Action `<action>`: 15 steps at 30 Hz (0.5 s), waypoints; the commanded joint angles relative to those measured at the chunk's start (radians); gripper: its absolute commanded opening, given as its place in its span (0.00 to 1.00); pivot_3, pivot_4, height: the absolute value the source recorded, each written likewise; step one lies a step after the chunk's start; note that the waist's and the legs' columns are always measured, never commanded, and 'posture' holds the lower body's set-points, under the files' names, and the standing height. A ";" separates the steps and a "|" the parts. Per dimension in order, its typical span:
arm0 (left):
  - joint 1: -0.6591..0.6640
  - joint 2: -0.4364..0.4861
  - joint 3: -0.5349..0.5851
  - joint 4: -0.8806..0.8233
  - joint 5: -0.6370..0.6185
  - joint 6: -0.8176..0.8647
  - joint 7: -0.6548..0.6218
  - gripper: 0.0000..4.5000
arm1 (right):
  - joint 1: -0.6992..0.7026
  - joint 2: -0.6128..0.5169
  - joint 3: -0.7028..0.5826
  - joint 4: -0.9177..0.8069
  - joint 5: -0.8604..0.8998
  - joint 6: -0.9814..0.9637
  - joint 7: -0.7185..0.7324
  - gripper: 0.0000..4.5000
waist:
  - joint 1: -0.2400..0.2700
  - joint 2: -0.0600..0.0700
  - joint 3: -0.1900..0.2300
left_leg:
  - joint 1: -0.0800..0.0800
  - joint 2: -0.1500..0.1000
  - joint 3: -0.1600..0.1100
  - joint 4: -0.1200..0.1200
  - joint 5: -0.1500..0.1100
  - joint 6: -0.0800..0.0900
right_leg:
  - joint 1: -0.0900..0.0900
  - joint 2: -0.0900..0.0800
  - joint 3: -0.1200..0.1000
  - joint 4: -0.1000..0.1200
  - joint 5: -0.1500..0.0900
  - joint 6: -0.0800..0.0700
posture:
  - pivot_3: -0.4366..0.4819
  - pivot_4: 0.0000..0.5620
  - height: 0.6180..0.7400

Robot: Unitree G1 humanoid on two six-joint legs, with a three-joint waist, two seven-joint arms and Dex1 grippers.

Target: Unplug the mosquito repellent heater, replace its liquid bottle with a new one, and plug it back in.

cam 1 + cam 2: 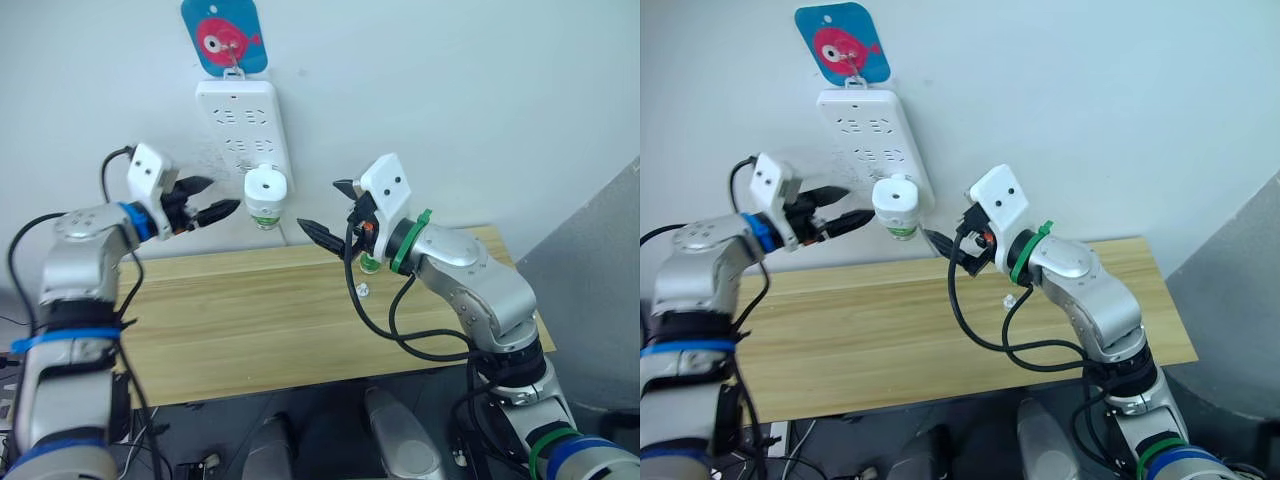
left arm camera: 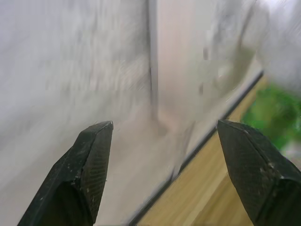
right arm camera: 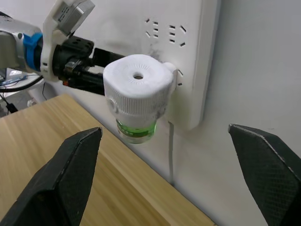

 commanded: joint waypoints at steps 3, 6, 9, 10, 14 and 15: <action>0.264 0.032 0.112 -0.429 -0.159 0.153 -0.019 0.84 | 0.040 0.001 0.005 -0.077 0.042 -0.068 0.061 0.86 | 0.019 0.000 0.000 | -0.001 0.000 0.000 0.001 0.000 0.000 | 0.000 -0.001 0.000 0.000 0.000 0.000 | 0.27 0.39 1.00; 0.443 -0.035 0.174 -0.697 -0.249 0.227 0.074 0.84 | 0.053 0.005 0.020 -0.062 0.028 -0.086 0.069 0.63 | 0.041 -0.001 0.000 | -0.001 0.000 0.000 0.001 0.000 0.000 | 0.000 -0.001 0.000 0.000 0.000 0.000 | 0.29 0.39 1.00; 0.597 -0.135 0.177 -0.905 -0.248 0.196 0.174 0.84 | 0.047 0.017 0.047 -0.014 -0.003 -0.104 0.060 0.38 | 0.059 -0.001 -0.001 | -0.001 0.000 0.001 0.002 0.000 0.000 | 0.000 -0.001 0.000 0.000 0.000 0.000 | 0.30 0.40 1.00; 0.642 -0.167 0.172 -0.958 -0.238 0.177 0.203 0.84 | 0.041 0.025 0.055 0.005 -0.015 -0.112 0.052 0.30 | 0.063 -0.002 -0.001 | -0.001 0.000 0.001 0.002 0.000 0.000 | 0.000 -0.001 0.001 -0.001 0.000 0.000 | 0.31 0.40 1.00; 0.758 -0.247 0.148 -1.076 -0.191 0.123 0.287 0.84 | 0.012 0.087 0.058 0.087 -0.056 -0.131 -0.006 0.01 | 0.083 -0.003 -0.001 | 0.001 0.000 0.001 0.002 0.000 0.000 | 0.001 0.000 0.001 -0.001 0.000 -0.001 | 0.32 0.40 1.00; 0.771 -0.258 0.139 -1.089 -0.187 0.120 0.304 0.84 | 0.002 0.100 0.057 0.109 -0.064 -0.136 -0.018 0.01 | 0.085 -0.003 -0.002 | 0.001 0.001 0.001 0.002 0.000 -0.001 | 0.001 0.000 0.001 -0.001 0.000 -0.001 | 0.32 0.40 1.00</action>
